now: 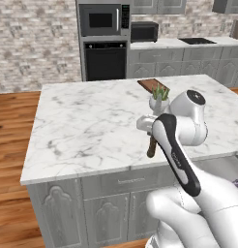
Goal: Open the drawer on the right and place the cutting tools on the cutting board.
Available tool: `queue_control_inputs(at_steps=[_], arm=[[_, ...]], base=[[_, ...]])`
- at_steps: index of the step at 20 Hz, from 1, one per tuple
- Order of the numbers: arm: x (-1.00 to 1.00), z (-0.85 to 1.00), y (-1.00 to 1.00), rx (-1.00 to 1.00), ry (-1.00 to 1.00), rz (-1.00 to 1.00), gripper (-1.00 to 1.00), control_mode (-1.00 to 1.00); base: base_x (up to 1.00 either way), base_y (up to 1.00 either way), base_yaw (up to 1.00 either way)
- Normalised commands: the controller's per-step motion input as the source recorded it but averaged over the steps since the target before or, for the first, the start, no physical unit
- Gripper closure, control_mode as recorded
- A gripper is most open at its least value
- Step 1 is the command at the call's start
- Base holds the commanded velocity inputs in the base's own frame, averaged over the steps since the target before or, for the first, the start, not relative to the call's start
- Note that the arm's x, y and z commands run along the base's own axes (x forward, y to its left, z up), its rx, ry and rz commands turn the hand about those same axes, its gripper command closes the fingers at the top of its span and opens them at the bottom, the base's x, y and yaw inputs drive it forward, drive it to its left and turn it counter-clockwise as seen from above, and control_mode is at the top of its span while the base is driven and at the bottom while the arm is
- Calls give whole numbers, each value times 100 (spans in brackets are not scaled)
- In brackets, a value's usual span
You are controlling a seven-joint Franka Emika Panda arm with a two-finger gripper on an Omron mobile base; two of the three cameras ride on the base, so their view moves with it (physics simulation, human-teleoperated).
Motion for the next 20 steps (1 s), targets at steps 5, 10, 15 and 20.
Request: queue_control_inputs(at_steps=[5,10,15,20], arm=[[0,0,2,0,0,0,100,-100],[0,0,37,0,0,0,100,100],[0,0,0,0,0,0,100,100],[0,0,0,0,0,0,100,100]], base=[[0,0,0],[1,20,0],[23,100,-1],[34,100,-4]])
